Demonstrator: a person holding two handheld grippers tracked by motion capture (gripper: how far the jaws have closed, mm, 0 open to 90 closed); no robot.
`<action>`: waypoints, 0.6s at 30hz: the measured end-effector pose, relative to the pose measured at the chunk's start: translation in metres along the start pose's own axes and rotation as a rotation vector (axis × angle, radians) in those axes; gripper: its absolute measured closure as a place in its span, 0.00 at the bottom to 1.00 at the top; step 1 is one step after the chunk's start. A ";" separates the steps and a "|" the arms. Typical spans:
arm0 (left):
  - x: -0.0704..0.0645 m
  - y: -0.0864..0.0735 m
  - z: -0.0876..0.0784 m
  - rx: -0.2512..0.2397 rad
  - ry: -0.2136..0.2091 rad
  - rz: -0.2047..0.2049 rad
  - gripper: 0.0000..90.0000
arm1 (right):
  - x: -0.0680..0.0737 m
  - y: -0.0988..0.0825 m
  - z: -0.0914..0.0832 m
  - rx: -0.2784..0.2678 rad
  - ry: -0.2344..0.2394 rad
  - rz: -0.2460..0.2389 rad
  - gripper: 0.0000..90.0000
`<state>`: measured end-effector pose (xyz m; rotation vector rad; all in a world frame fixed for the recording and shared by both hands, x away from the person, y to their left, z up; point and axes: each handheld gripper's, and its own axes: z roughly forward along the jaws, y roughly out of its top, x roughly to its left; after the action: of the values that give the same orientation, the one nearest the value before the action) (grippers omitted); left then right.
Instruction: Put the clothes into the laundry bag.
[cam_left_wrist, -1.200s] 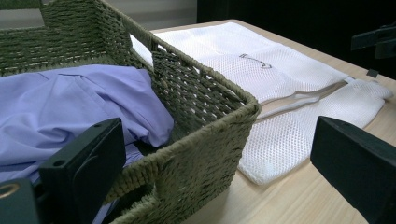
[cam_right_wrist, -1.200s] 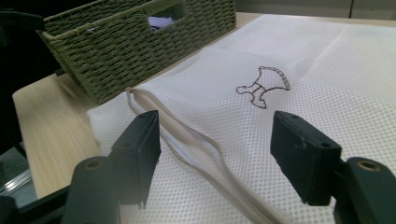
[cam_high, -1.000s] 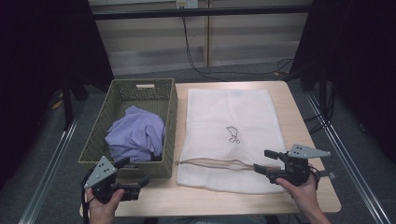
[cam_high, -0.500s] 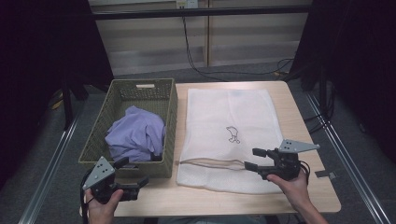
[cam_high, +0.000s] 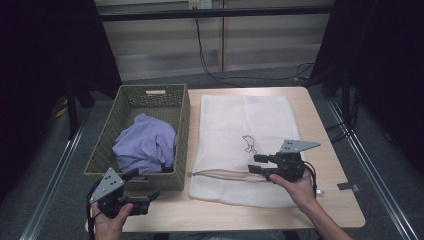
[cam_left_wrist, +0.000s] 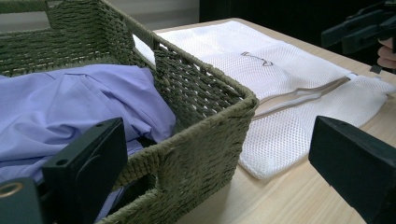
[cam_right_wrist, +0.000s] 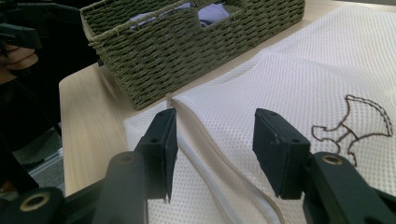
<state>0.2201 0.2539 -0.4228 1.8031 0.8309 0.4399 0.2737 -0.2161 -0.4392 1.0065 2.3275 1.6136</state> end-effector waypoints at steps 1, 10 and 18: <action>0.000 0.000 0.000 -0.002 -0.002 0.002 0.05 | 0.000 0.002 0.002 0.005 0.005 -0.003 0.58; -0.001 0.000 0.001 0.012 0.004 0.016 0.05 | -0.011 0.010 0.024 0.045 0.042 0.031 0.61; -0.001 0.000 0.000 0.007 0.014 0.013 0.05 | -0.025 -0.001 0.033 0.094 0.027 0.048 0.60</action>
<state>0.2193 0.2532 -0.4232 1.8149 0.8318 0.4595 0.3077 -0.2046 -0.4599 1.0741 2.4358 1.5572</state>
